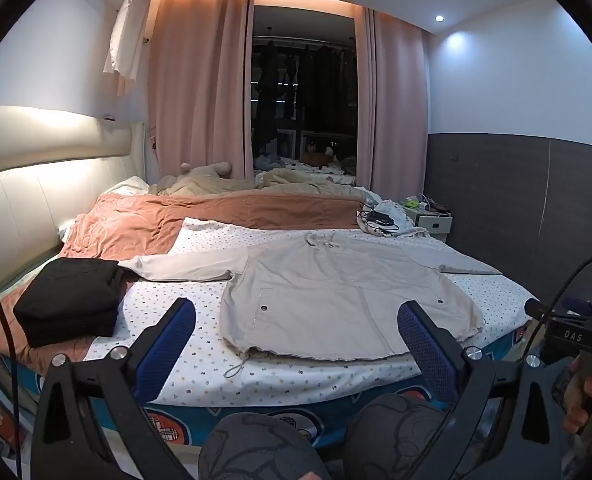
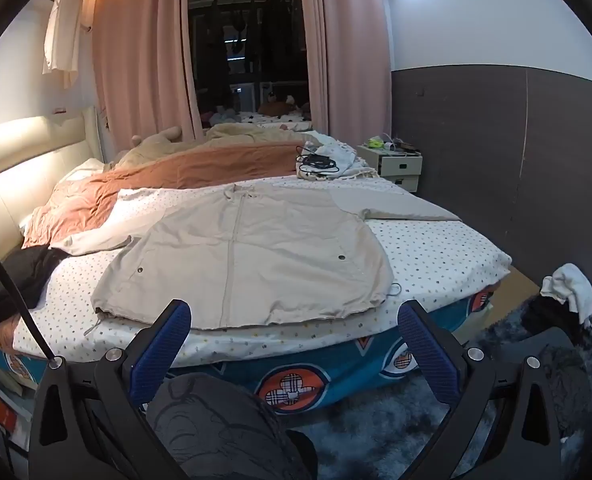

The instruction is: Fold large clothes

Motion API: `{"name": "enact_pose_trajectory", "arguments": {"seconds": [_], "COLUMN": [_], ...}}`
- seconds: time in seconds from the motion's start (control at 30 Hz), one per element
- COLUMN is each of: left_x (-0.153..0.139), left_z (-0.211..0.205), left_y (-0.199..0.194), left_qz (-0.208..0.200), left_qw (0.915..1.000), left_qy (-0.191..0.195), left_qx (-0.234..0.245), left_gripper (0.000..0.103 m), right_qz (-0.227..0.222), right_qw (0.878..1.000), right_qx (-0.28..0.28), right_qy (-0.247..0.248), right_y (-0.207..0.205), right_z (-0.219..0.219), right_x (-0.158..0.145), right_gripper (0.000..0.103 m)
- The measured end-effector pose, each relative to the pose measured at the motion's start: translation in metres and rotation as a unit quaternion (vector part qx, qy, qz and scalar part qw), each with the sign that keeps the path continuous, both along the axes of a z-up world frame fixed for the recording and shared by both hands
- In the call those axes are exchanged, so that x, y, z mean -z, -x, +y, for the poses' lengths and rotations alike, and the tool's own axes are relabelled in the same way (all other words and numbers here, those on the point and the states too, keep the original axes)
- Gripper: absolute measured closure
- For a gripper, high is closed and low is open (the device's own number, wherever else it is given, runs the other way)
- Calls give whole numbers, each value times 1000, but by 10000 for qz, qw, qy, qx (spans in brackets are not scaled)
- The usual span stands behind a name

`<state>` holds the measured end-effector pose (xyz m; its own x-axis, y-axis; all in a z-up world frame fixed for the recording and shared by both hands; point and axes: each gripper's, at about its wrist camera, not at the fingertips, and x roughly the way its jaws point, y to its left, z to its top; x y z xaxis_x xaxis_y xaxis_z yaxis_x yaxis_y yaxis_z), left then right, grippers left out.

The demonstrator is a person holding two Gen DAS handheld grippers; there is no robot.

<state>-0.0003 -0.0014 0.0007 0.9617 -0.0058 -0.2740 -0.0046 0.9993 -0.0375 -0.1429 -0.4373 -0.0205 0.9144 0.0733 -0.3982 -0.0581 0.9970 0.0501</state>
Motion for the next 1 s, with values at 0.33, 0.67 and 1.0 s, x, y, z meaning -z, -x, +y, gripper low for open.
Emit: {"name": "enact_pose_trajectory", "arguments": {"seconds": [0.33, 0.67, 1.0], "left_x": [-8, -7, -7], "left_z": [-5, -7, -6], "left_y": [21, 22, 26], "left_qz": [-85, -38, -26], "left_qw": [9999, 9997, 9998], "left_qy": [61, 108, 130], "left_qx": [129, 197, 173], "left_gripper": [0, 0, 0], "right_qz": [-183, -179, -155], "right_qw": [9998, 9997, 9998], "right_qx": [54, 50, -1], "right_qy": [-101, -141, -155], "right_y": [12, 21, 23], "right_z": [-13, -15, -12], "right_x": [-20, -12, -12], "right_gripper": [0, 0, 0]}}
